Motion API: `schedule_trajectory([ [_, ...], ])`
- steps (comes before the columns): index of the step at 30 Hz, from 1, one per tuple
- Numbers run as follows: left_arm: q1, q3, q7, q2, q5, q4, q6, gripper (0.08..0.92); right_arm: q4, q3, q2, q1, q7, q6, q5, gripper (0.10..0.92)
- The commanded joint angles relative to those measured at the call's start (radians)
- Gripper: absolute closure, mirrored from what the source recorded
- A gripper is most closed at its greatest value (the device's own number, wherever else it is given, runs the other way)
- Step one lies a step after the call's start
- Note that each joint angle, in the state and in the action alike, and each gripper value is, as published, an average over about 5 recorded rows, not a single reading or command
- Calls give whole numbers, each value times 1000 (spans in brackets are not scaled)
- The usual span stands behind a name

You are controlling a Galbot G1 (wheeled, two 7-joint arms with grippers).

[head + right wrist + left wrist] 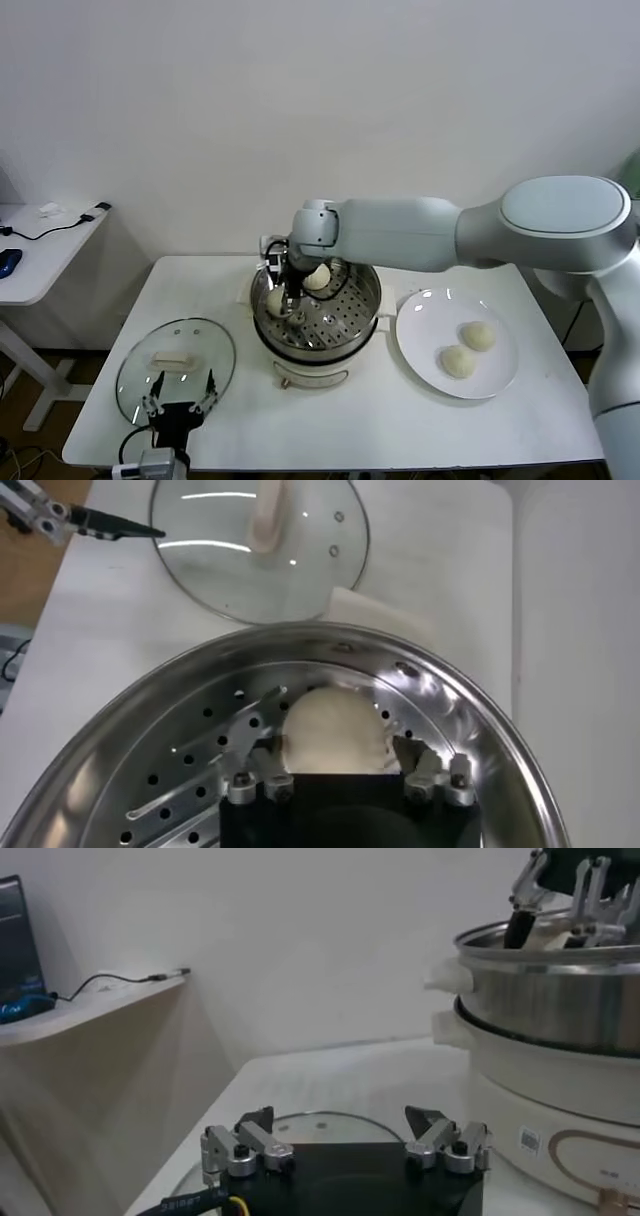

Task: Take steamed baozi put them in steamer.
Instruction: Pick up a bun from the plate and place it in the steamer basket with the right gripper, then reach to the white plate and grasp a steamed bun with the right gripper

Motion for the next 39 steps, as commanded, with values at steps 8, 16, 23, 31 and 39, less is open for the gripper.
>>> schedule_trajectory([
  [8, -1, 3, 4, -2, 0, -13, 4, 177, 116, -54, -373, 283, -326, 220, -109, 203],
  [16, -5, 1, 4, -4, 0, -13, 3, 177, 213, -220, -734, 320, -397, 295, -282, 203],
  [23, -4, -1, 5, -7, 0, -14, 3, 177, 244, -171, -895, 132, -372, 290, -421, 203],
  [31, 4, -7, 4, -8, 0, -14, 2, 177, 230, -35, -911, -103, -321, 241, -517, 203],
  [39, 8, -7, 3, -7, 0, -11, 2, 177, 202, 46, -867, -234, -247, 187, -535, 203],
])
